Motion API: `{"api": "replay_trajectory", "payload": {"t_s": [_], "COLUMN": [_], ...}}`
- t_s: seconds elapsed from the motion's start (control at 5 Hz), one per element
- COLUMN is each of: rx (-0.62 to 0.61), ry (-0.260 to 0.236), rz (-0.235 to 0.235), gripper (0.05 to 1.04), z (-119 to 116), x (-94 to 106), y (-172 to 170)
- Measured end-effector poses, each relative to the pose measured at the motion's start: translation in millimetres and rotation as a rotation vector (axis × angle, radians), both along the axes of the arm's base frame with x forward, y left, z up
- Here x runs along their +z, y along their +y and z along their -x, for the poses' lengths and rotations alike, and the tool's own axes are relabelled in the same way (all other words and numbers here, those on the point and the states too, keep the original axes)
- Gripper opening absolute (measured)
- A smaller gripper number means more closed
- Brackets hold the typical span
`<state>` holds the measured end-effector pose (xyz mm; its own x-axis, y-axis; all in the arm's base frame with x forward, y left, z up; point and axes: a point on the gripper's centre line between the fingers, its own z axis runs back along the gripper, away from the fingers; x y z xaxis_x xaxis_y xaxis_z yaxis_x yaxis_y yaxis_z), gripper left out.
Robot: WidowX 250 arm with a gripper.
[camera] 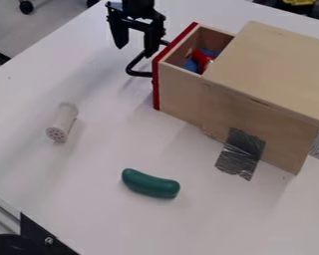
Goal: Closes the drawer
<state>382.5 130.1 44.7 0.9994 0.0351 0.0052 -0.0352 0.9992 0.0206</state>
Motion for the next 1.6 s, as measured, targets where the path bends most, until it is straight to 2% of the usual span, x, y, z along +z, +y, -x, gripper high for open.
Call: {"api": "replay_trajectory", "payload": {"t_s": [0.4,0.8,1.4,1.6], "rx": [-0.012,-0.034,-0.062,-0.063], "ry": [0.008,-0.026,-0.022,-0.037], "rz": [-0.006,-0.011,0.005,0.005], "gripper": [0.999,0.999,0.999,0.999], "z": [2.2,2.7,8.4,11.6], "x": [-6.0,10.4,10.4,14.9], "y": [-4.5,-14.6,-30.3,-33.1]}}
